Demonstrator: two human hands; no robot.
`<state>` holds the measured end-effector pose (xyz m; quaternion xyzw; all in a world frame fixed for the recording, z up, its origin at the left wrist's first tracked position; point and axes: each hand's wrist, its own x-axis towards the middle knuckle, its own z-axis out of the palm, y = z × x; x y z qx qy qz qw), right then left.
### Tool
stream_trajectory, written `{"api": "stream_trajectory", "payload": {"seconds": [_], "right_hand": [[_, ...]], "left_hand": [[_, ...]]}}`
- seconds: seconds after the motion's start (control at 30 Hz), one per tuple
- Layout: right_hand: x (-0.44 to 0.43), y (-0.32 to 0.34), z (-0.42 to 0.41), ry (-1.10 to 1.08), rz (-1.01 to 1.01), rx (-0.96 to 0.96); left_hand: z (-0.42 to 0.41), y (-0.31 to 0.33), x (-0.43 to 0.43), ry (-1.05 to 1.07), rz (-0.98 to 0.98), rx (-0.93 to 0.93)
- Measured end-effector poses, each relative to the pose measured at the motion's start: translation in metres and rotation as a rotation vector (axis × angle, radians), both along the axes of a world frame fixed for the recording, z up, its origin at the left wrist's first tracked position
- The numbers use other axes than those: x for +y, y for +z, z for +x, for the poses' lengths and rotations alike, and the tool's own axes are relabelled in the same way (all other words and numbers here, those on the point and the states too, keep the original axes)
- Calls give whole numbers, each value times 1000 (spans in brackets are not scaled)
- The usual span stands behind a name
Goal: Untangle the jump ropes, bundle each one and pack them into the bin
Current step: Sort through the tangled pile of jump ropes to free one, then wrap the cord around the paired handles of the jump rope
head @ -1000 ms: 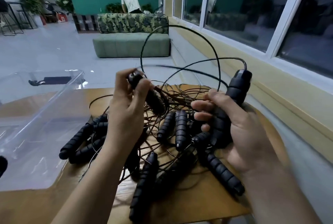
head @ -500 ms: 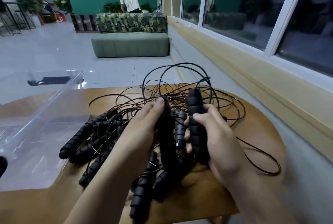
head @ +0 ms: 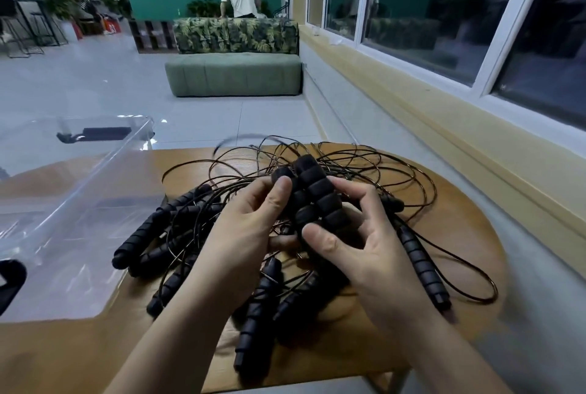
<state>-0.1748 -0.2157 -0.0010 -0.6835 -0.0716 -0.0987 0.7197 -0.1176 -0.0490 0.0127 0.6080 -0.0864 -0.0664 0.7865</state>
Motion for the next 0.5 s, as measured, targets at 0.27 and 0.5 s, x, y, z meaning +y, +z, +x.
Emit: {"api": "stream_trajectory", "payload": {"seconds": [0.27, 0.5], "right_hand": [[-12, 15, -1, 229, 136, 165], [-30, 29, -10, 652, 111, 304]], "left_hand": [[3, -2, 23, 549, 645, -587], [-11, 4, 25, 350, 593, -1017]]}}
